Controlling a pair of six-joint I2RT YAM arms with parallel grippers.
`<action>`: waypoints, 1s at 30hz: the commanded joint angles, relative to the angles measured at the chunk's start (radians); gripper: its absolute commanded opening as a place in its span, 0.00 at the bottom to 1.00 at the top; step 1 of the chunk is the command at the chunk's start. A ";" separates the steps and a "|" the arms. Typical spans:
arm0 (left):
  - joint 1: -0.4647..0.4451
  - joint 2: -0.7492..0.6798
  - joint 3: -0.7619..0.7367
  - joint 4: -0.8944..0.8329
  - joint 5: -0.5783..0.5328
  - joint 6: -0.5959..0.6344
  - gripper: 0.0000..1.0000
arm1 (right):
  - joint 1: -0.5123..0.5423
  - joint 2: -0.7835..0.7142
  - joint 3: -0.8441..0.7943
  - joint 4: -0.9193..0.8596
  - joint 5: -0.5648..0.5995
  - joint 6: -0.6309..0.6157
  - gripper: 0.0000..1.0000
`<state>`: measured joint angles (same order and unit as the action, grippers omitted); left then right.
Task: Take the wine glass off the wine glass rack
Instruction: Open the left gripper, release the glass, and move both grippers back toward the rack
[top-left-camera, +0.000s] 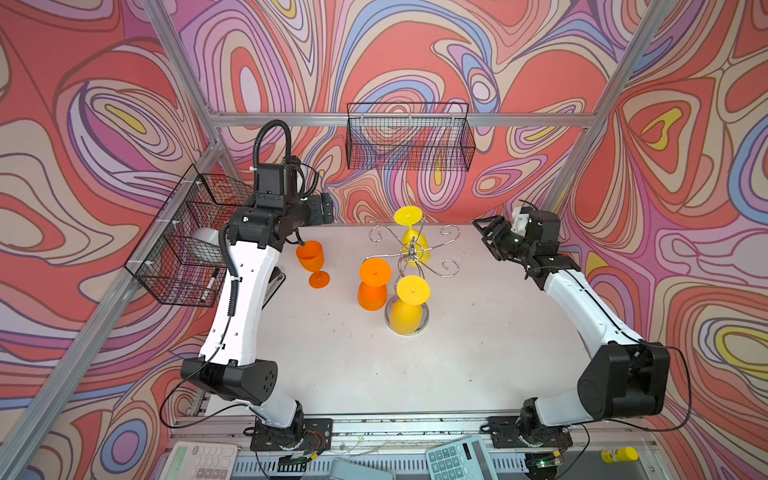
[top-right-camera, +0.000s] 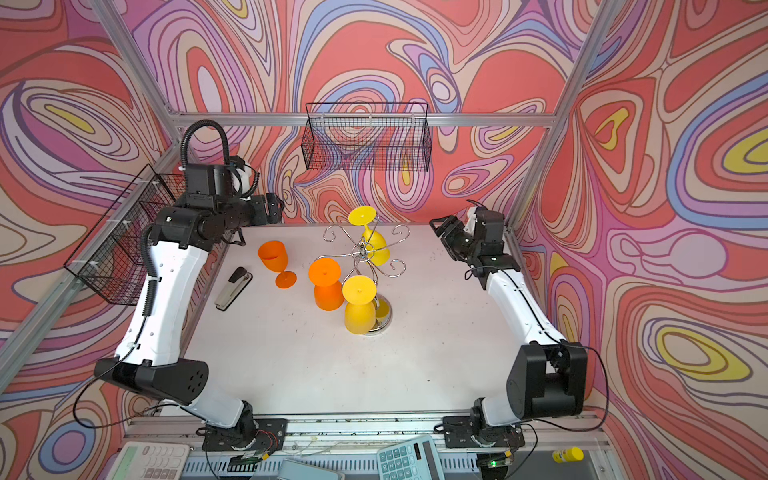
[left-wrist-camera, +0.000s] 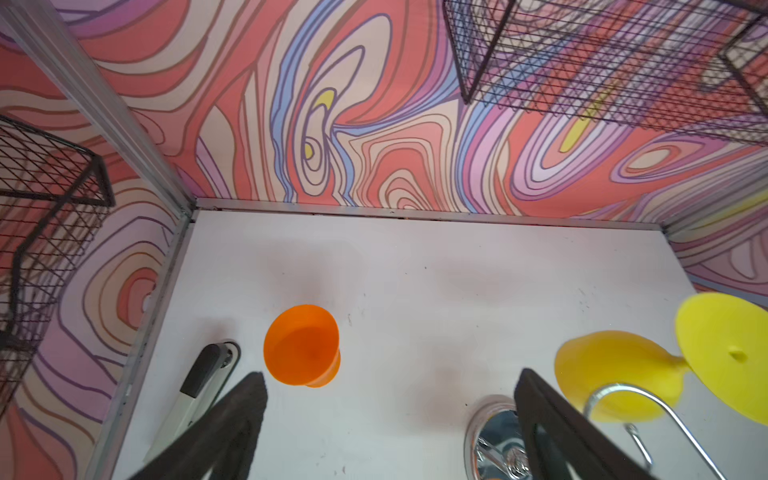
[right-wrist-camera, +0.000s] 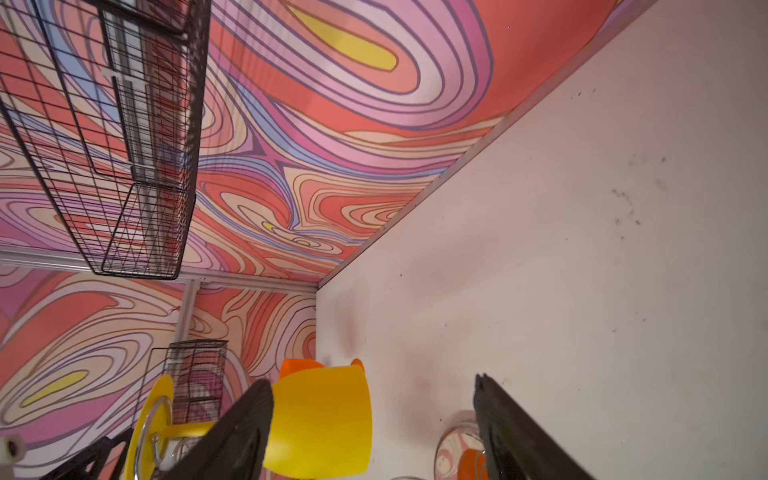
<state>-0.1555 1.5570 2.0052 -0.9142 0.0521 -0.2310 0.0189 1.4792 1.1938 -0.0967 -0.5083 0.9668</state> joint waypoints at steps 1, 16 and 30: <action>0.007 -0.074 -0.105 0.080 0.192 -0.069 0.92 | -0.010 0.030 -0.094 0.218 -0.143 0.160 0.79; 0.008 -0.281 -0.363 0.198 0.566 -0.105 0.91 | 0.000 0.140 -0.398 0.878 -0.277 0.515 0.75; 0.008 -0.297 -0.384 0.292 0.620 -0.128 0.89 | 0.163 0.498 -0.460 1.589 -0.169 0.857 0.65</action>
<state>-0.1543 1.2617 1.5848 -0.6559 0.6460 -0.3519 0.1482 1.9564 0.7162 1.3087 -0.7170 1.7554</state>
